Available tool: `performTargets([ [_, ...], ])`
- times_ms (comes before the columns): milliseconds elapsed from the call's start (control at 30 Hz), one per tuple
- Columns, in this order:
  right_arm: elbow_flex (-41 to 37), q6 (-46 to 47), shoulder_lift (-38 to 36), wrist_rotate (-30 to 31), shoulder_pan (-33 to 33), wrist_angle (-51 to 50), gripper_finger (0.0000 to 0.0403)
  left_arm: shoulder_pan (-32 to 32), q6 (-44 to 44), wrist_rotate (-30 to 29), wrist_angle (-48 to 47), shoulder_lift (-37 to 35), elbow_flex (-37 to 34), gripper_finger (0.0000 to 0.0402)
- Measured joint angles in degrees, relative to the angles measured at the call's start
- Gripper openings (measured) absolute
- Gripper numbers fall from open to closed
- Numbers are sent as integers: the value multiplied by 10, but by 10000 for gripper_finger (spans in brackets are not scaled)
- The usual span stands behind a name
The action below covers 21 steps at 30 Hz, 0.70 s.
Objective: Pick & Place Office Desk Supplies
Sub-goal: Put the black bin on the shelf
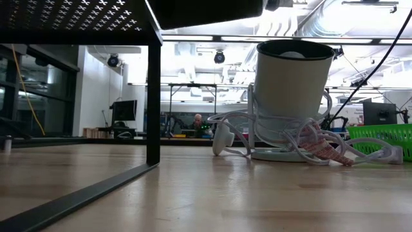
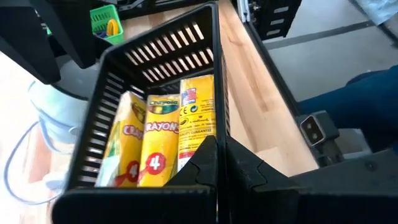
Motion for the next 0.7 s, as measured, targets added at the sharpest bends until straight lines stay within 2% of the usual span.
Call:
performTargets([
  [267, 0, -20, 0, -1, 0, 47, 141, -70, 9, -113, -17, 0, 4, 1],
  [567, 0, -74, 0, -31, 0, 122, 141, -139, -56, -232, -82, 0, 47, 1],
  [700, 0, -102, 0, -11, 0, 126, 141, -159, -78, -247, -93, 0, 53, 1],
])
